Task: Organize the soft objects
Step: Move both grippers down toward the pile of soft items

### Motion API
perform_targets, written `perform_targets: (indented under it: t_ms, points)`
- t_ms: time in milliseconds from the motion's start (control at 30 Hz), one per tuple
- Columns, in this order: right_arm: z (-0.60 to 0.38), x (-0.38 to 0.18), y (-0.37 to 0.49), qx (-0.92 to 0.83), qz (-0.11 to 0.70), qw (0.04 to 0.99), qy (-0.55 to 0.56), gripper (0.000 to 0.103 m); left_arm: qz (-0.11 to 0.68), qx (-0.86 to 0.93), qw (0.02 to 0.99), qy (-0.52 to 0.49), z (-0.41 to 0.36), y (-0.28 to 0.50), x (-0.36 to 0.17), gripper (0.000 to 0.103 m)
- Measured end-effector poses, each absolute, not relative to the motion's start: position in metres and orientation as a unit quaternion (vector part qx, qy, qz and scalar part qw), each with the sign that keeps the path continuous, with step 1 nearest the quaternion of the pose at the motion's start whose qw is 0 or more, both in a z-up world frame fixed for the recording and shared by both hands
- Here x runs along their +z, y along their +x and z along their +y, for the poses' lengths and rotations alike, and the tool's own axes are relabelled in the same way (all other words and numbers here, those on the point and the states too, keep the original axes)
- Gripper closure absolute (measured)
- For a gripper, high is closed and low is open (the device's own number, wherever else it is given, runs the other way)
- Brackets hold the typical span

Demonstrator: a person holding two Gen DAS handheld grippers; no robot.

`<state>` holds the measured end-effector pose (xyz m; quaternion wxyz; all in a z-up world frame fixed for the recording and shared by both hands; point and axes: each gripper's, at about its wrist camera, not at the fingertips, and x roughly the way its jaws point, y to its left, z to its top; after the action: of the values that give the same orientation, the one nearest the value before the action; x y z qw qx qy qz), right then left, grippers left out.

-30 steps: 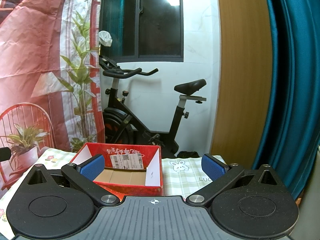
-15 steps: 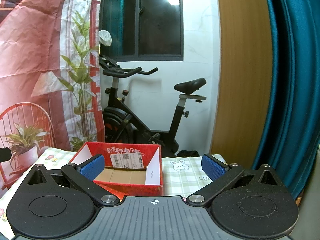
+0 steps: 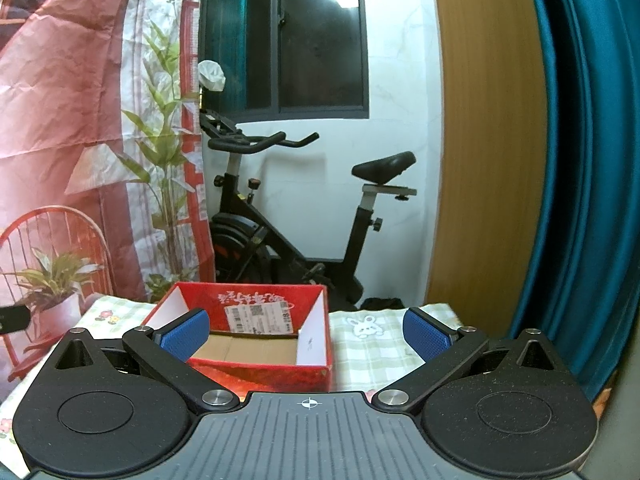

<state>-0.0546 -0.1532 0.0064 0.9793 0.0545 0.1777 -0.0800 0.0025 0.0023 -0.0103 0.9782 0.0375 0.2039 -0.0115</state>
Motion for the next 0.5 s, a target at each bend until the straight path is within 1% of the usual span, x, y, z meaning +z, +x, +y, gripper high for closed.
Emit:
perform_targets:
  t_ms: [500]
  points:
    - [-0.154, -0.017, -0.046, -0.083, 0.205, 0.973, 0.066, 0.0, 0.226, -0.019, 0.974, 0.028, 0.006, 0.011, -0.025, 0.0]
